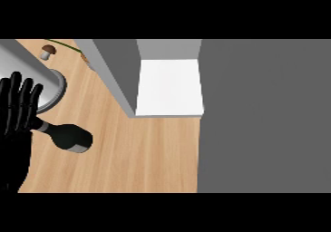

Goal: Pick up the wine, place it into the cabinet and close the cabinet

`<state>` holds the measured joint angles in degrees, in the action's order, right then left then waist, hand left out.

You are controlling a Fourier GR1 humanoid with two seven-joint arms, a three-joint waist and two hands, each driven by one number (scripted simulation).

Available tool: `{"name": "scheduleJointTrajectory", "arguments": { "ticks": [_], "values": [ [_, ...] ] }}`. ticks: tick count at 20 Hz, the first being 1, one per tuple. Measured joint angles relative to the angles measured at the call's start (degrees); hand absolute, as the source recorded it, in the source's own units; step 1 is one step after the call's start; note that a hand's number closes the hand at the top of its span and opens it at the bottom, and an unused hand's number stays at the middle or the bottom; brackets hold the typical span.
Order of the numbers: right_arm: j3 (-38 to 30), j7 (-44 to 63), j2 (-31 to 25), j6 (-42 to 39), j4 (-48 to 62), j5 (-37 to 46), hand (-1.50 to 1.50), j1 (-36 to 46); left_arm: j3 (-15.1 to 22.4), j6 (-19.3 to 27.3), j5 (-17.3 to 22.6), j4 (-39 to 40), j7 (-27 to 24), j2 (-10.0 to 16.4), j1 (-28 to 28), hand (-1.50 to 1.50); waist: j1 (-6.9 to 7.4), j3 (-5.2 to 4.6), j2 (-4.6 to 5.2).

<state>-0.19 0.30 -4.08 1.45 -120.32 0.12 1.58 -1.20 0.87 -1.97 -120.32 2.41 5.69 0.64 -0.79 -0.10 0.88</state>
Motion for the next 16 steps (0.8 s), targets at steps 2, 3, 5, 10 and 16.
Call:
{"name": "scheduleJointTrajectory", "arguments": {
  "ticks": [2, 3, 5, 10, 16],
  "values": [
    [-0.59, 0.0, -0.44, -0.41, 0.03, -0.26, -1.5, -0.63, -2.06, -3.82, 4.42, 1.2, -1.46, 2.09, -0.43, -1.5, 0.28, 0.02, -0.34],
    [-0.12, 0.16, -0.17, -0.18, -0.47, 0.21, -1.5, -1.13, -2.38, -6.29, 6.8, 2.14, -2.51, 3.11, -0.85, -1.5, 0.24, 0.01, -0.45],
    [0.09, 0.62, -0.31, -0.16, -1.66, 0.62, -1.5, -2.17, -3.46, -12.09, 12.61, 3.22, -4.53, 5.65, -1.62, -1.5, 0.08, -0.05, -0.66],
    [4.36, 4.5, 0.31, -3.62, -4.67, -3.91, -1.5, -5.81, -3.6, -24.78, 28.3, 7.39, -2.33, 10.68, -1.48, -1.5, -0.28, -0.07, -0.9],
    [9.25, 13.24, 0.56, -3.64, -14.4, -5.81, -1.5, -10.07, -10.23, -34.41, 49.18, 11.62, 4.19, 21.22, -1.72, -1.5, 0.26, 0.01, -1.1]
  ]
}}
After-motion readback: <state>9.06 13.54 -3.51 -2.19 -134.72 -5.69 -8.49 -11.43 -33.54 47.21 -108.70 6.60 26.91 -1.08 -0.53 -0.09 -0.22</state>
